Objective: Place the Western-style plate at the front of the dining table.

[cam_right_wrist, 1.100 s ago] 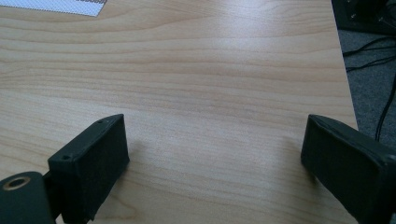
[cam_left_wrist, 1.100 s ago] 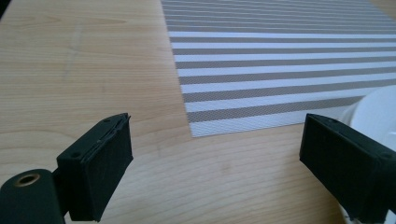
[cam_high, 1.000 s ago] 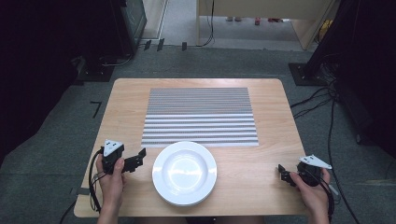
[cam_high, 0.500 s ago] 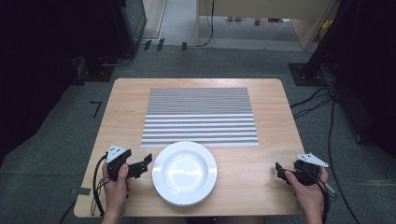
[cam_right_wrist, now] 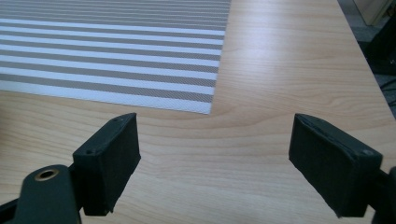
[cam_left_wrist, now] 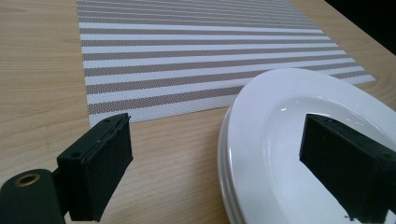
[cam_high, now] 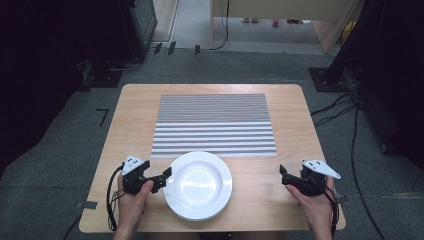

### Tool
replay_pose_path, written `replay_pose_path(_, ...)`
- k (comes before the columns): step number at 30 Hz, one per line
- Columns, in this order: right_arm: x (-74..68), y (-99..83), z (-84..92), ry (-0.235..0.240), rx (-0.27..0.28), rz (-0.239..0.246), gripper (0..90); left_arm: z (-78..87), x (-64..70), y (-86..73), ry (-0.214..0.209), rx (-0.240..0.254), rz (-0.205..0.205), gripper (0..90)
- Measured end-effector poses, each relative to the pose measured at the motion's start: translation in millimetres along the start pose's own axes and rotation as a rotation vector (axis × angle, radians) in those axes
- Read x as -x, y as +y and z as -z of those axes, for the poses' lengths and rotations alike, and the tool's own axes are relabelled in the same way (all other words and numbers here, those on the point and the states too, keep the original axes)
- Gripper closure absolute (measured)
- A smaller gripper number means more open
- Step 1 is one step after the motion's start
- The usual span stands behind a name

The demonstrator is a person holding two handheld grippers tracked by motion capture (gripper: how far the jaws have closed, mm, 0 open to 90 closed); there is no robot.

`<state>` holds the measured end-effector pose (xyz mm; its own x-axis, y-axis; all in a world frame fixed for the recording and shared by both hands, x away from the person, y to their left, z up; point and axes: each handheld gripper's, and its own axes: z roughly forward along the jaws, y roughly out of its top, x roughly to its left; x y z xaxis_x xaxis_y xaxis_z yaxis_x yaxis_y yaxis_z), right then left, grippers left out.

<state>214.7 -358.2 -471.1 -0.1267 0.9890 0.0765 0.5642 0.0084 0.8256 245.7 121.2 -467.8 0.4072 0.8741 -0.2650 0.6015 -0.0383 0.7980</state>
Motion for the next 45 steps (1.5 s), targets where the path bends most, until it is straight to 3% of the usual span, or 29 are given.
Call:
replay_pose_path(9,-21.6,3.8,2.1,0.035,0.039,0.001,30.8,-4.1,7.5,-0.1,-0.025,-0.037,-0.028,9.9)
replay_pose_path(10,-27.6,4.0,2.2,0.046,0.060,0.009,35.3,-4.3,7.9,0.0,-0.025,-0.038,-0.029,9.9)
replay_pose_path(12,-37.3,4.0,4.2,0.068,0.101,0.029,46.3,-4.6,9.2,0.3,-0.040,-0.042,-0.025,15.5)
replay_pose_path(14,-44.2,4.2,5.6,0.094,0.121,0.045,50.7,-4.8,9.9,0.2,-0.047,-0.050,-0.023,16.7)
replay_pose_path(16,-51.1,4.5,5.8,0.115,0.132,0.059,53.6,-4.5,10.5,-0.3,-0.045,-0.052,-0.023,25.0)
replay_pose_path(22,-65.6,2.8,2.5,0.193,0.098,-0.007,60.2,-5.7,11.8,-1.1,-0.051,-0.064,-0.023,31.8)
replay_pose_path(28,-83.2,0.7,0.8,0.204,0.077,0.005,65.0,-5.7,15.7,-1.9,-0.063,-0.076,-0.036,41.1)
replay_pose_path(30,-89.2,-0.4,-0.9,0.239,0.046,0.005,63.4,-5.9,16.2,-2.5,-0.059,-0.087,-0.050,45.2)
replay_pose_path(33,-95.7,-2.3,-2.2,0.261,0.046,0.010,64.2,-6.2,16.0,-3.1,-0.069,-0.094,-0.052,50.5)
replay_pose_path(37,-105.8,-4.9,-5.2,0.352,0.011,-0.062,68.3,-5.9,14.8,-3.3,-0.068,-0.100,-0.051,54.1)
replay_pose_path(40,-113.4,-2.8,-10.3,0.392,-0.002,-0.052,69.1,-6.4,11.8,-4.3,-0.064,-0.101,-0.035,54.5)
replay_pose_path(45,-126.7,7.0,-21.7,0.402,0.014,-0.026,70.4,-10.1,8.2,-7.7,-0.066,-0.122,-0.024,56.5)
